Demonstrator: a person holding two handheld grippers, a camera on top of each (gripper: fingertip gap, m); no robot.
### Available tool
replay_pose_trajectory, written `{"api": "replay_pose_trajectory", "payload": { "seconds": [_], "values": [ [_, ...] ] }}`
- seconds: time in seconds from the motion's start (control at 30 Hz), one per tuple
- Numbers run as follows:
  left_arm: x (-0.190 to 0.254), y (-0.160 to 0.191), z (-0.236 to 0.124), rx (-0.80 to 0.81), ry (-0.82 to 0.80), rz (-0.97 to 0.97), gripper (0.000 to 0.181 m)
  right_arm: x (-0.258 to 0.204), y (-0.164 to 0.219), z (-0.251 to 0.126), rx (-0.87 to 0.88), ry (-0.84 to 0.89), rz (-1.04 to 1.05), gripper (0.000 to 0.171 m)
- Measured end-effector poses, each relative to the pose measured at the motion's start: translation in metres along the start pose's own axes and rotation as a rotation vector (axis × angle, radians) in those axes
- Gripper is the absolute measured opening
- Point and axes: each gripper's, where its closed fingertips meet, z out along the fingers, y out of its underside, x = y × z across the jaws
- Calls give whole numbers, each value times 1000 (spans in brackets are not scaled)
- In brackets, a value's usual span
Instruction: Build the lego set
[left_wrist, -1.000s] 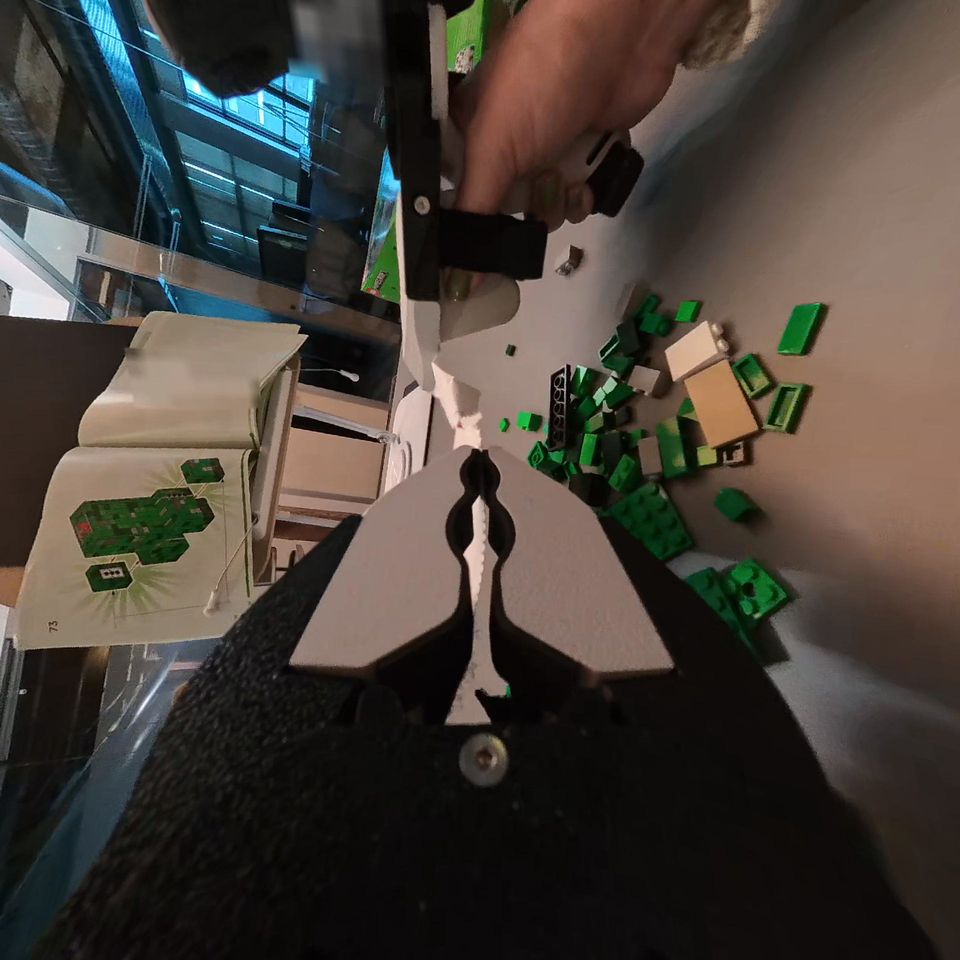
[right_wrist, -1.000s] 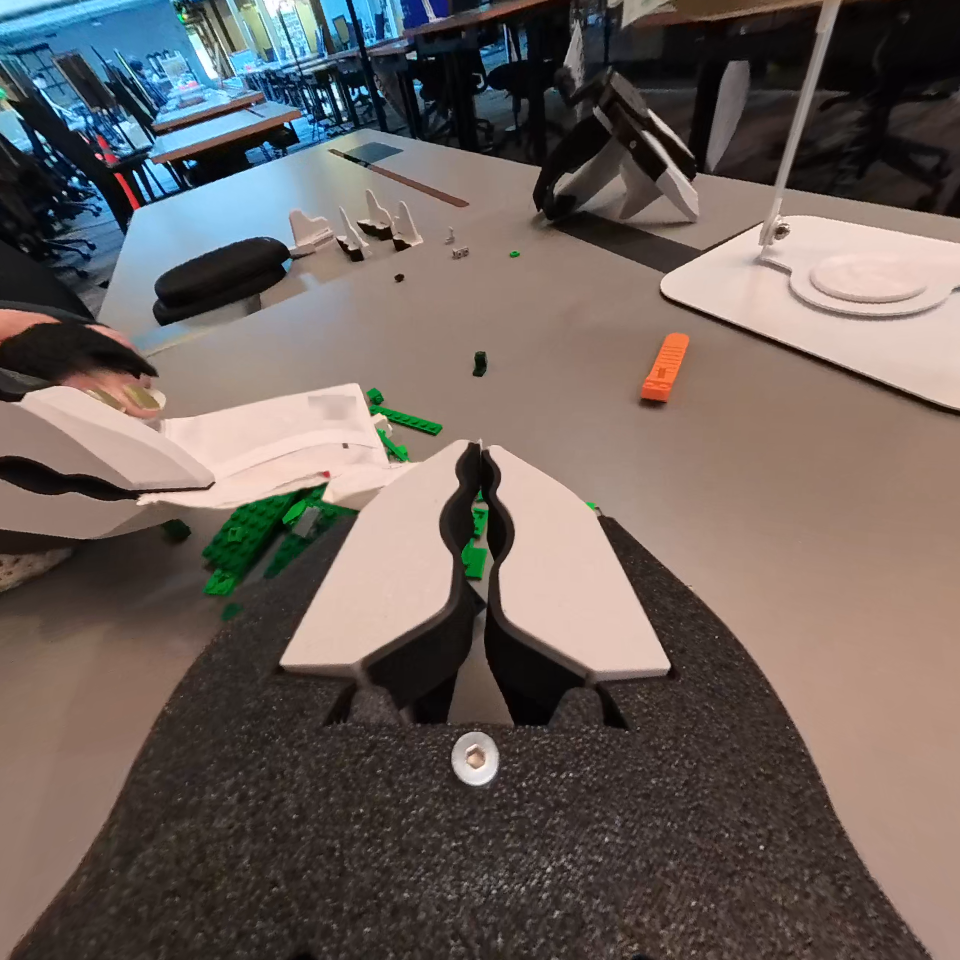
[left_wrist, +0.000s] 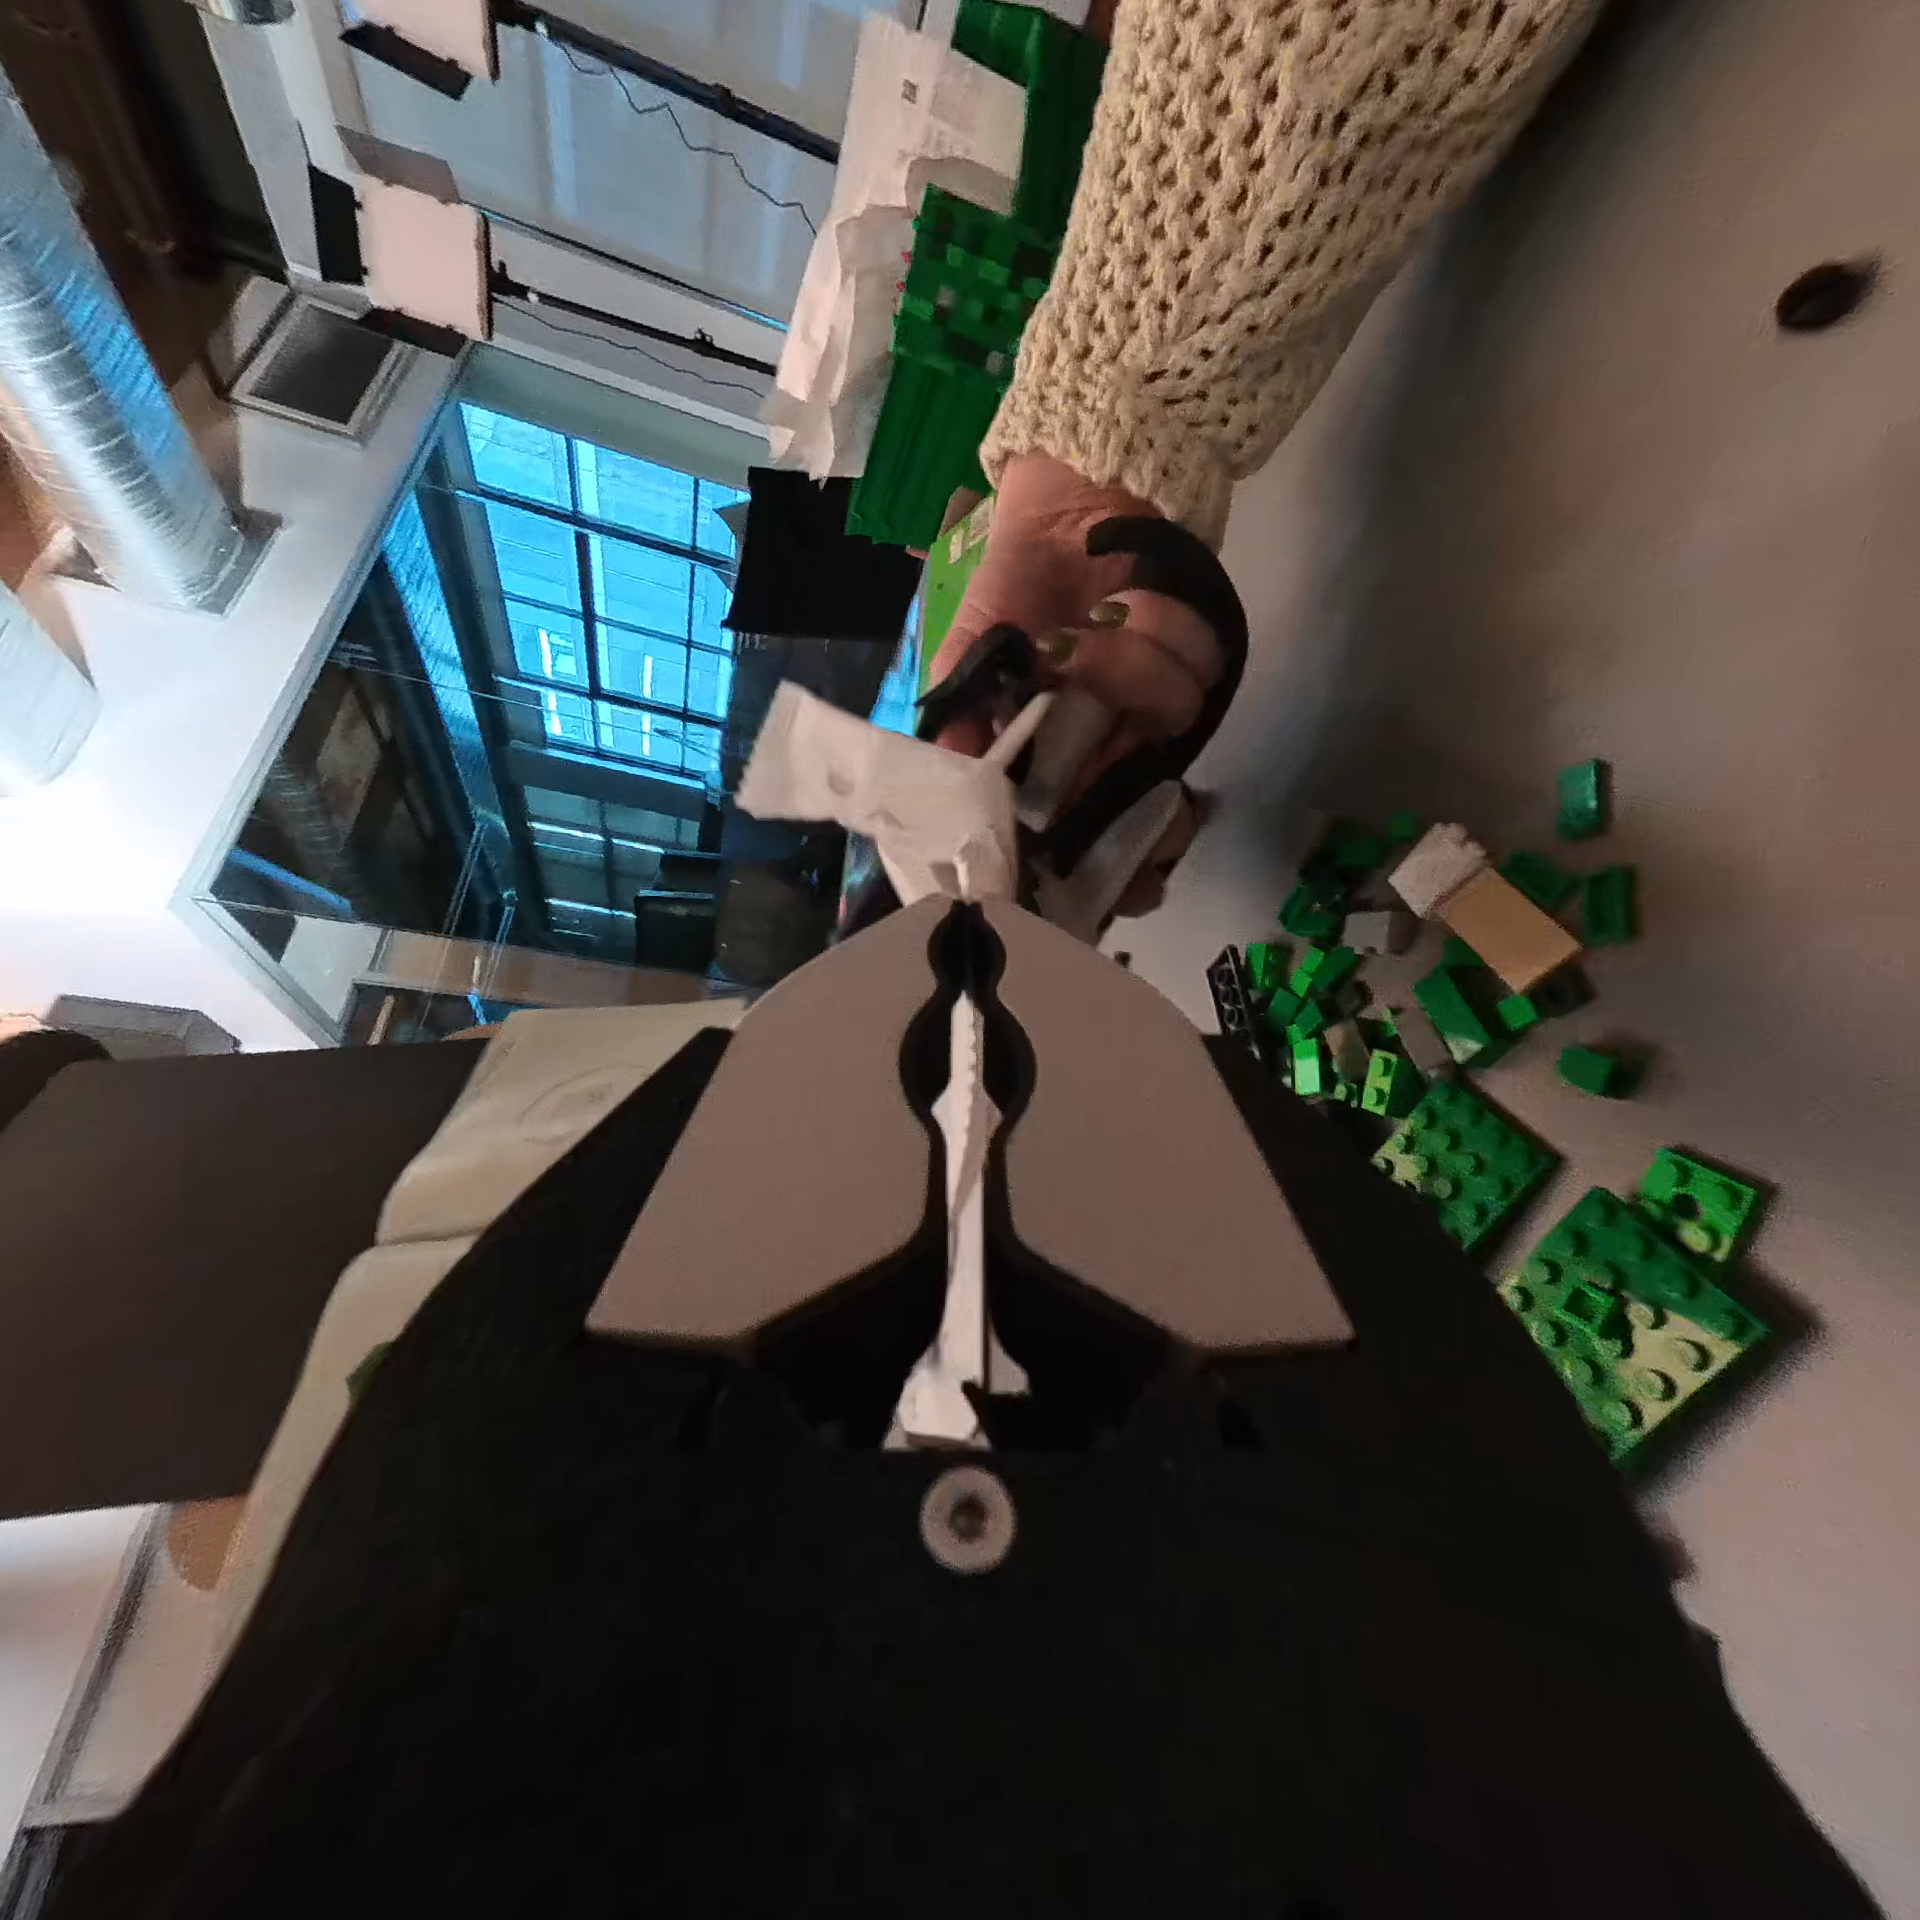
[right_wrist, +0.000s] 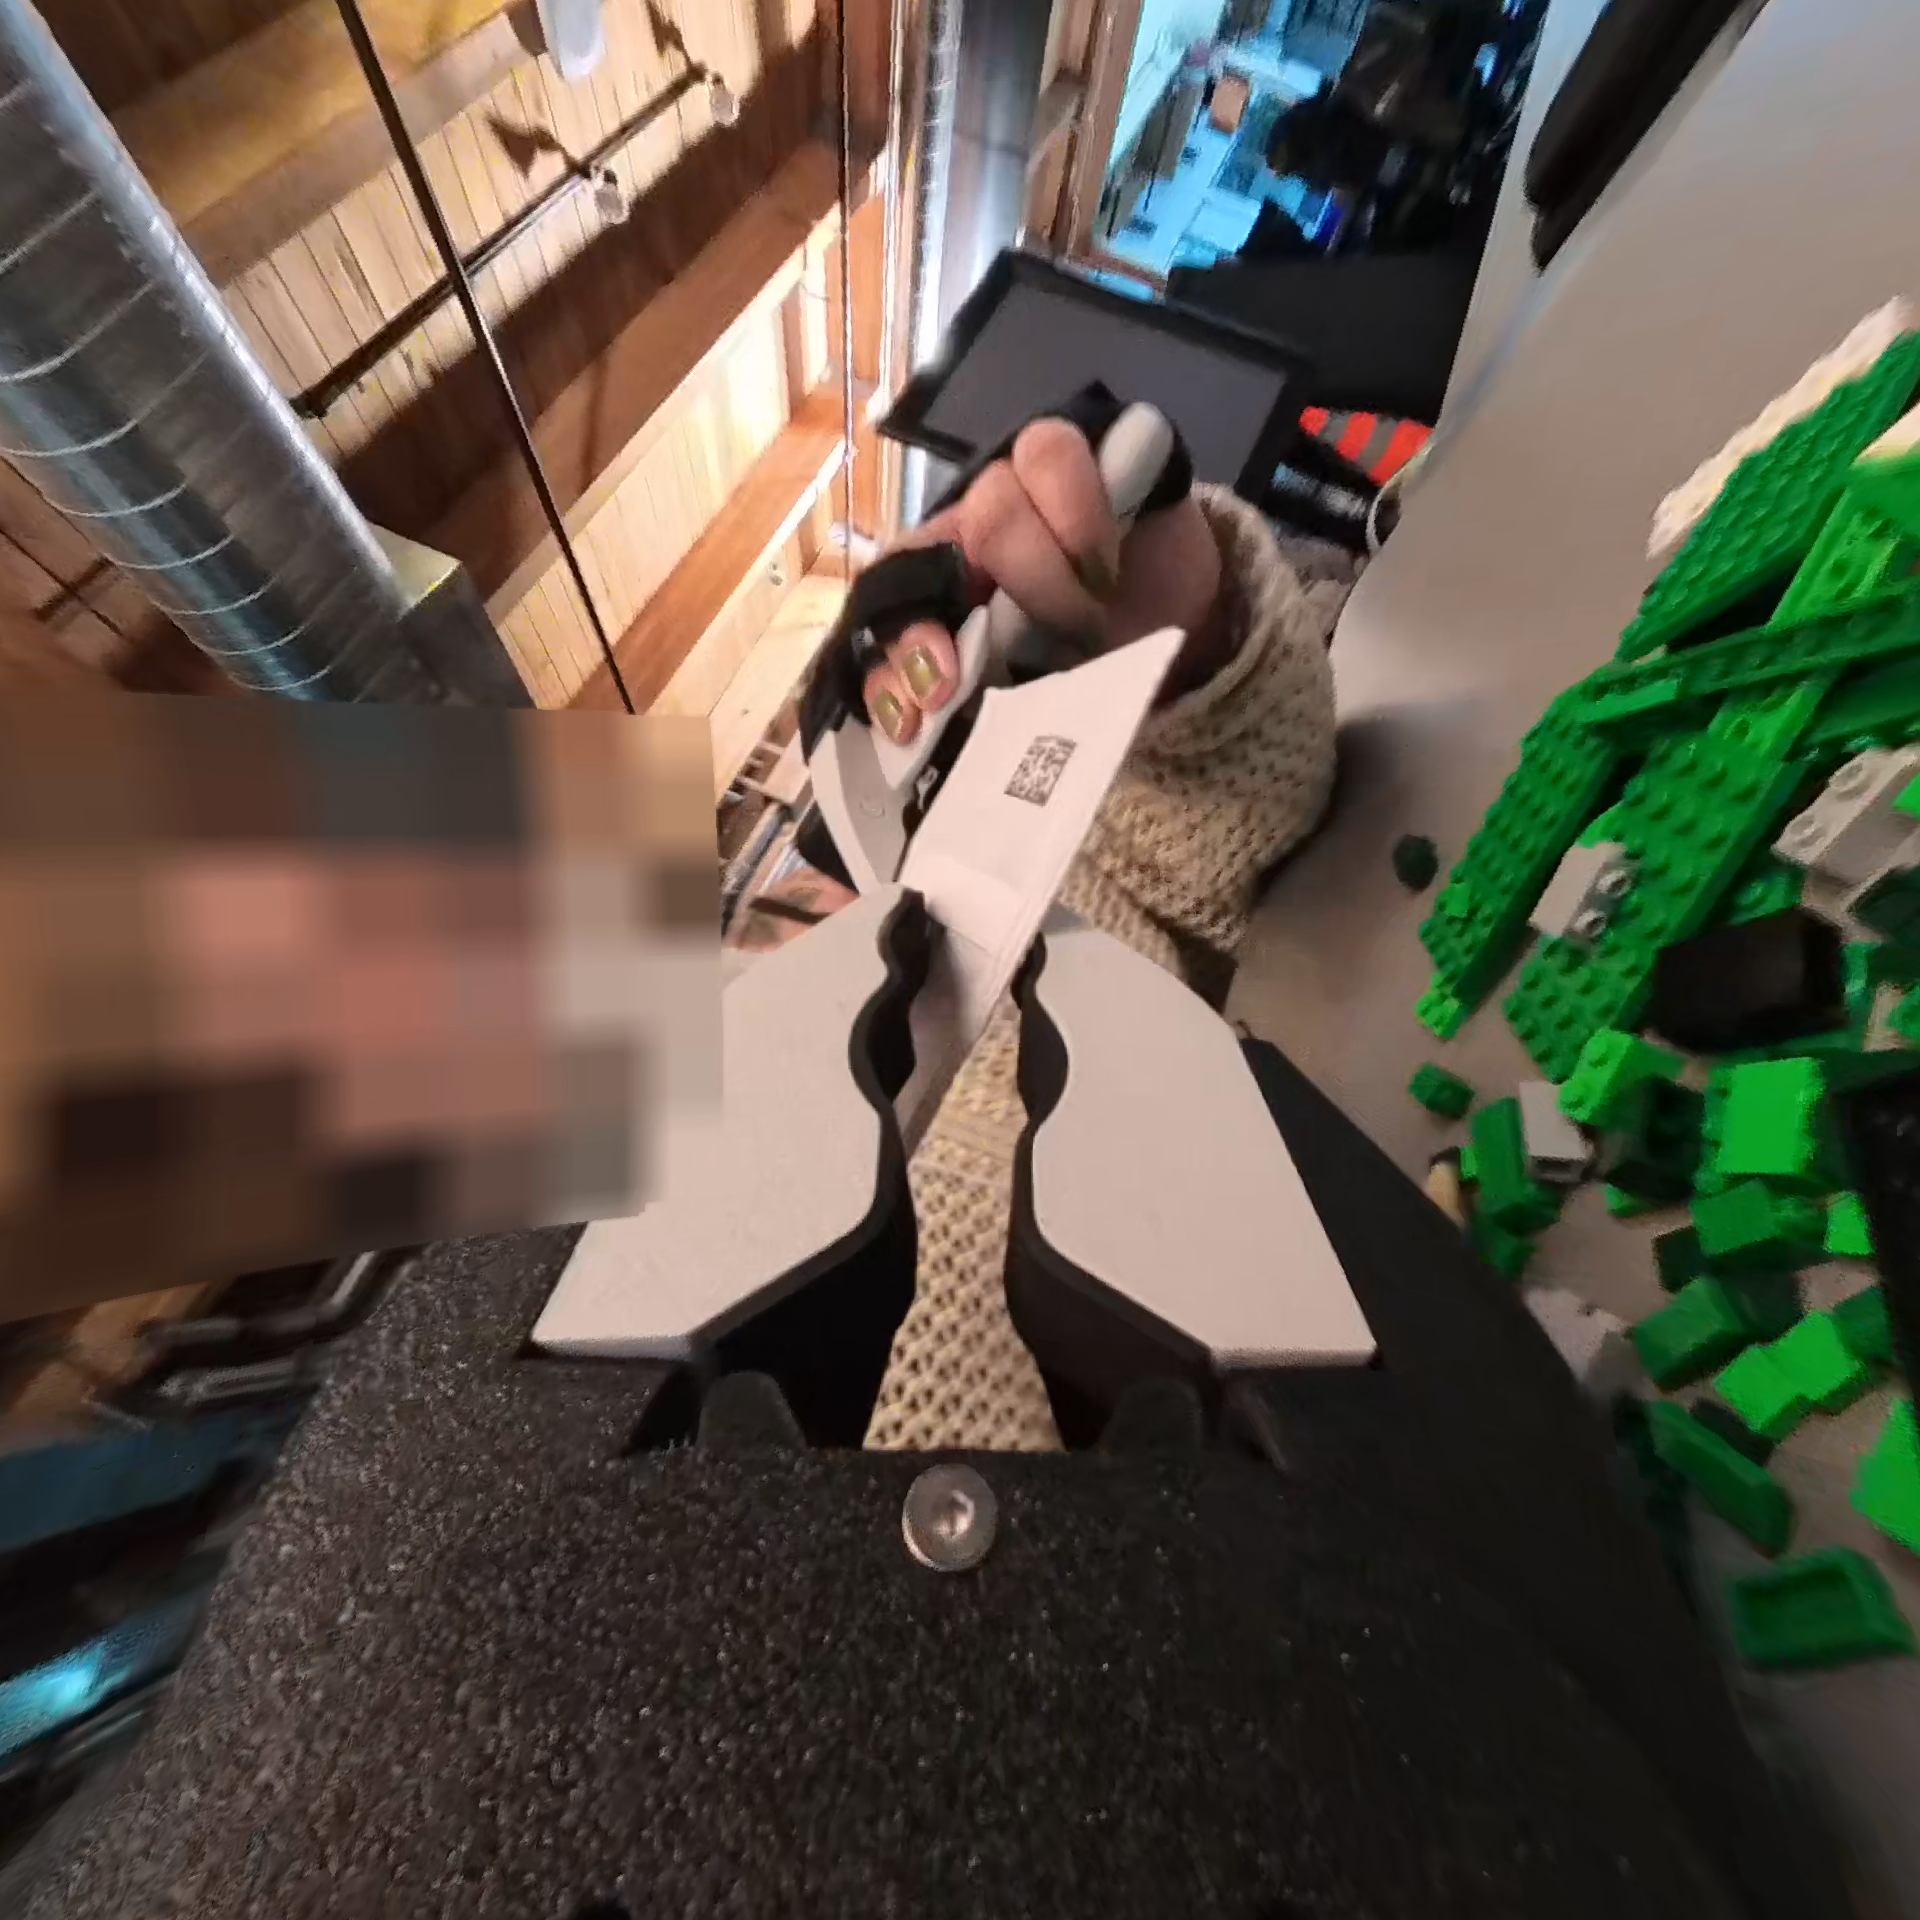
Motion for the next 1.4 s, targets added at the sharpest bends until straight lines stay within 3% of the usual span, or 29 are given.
{"api": "replay_pose_trajectory", "payload": {
  "seconds": [0.03, 0.1, 0.17, 0.3, 0.43, 0.5, 0.57, 0.63, 0.8, 0.97, 1.17, 1.33, 1.37, 1.4],
  "values": [
    [3, 5, 2, -12, 9, -23, 0, 1, -6, -3, 28, 22, -49, 13],
    [6, 20, 6, -51, 10, -124, 8, 6, -17, -10, 72, 103, -161, 11],
    [8, 40, 6, -111, 1, -283, 29, 11, -27, -20, 101, 217, -321, 10],
    [-1, 67, -4, -99, -49, -771, 48, 10, -40, -36, 151, 376, -644, 9],
    [8, 83, -1, -82, 39, -1194, 50, 15, -39, -35, 126, 457, -840, 9],
    [11, 84, 3, -47, 73, -1314, 41, 21, -35, -31, 85, 494, -919, 9],
    [17, 81, 5, -10, 119, -1339, 13, 24, -31, -27, 43, 518, -983, 9],
    [21, 78, 5, -5, 143, -1314, 0, 26, -30, -26, 19, 541, -1032, 8],
    [22, 76, 2, -30, 126, -1178, 0, 22, -33, -33, 9, 644, -1118, 15],
    [29, 80, 1, -56, 136, -1170, 0, 30, -27, -33, -99, 733, -1141, 8],
    [36, 84, 2, -98, 145, -1179, 0, 40, -31, -37, -96, 805, -1120, 9],
    [39, 88, 1, -133, 149, -1169, 0, 32, -33, -42, -63, 829, -1147, 36],
    [40, 88, 2, -129, 155, -1168, 0, 34, -33, -42, -76, 844, -1147, 27],
    [41, 87, 2, -133, 162, -1155, 0, 36, -34, -43, -84, 874, -1162, 6]
  ]
}}
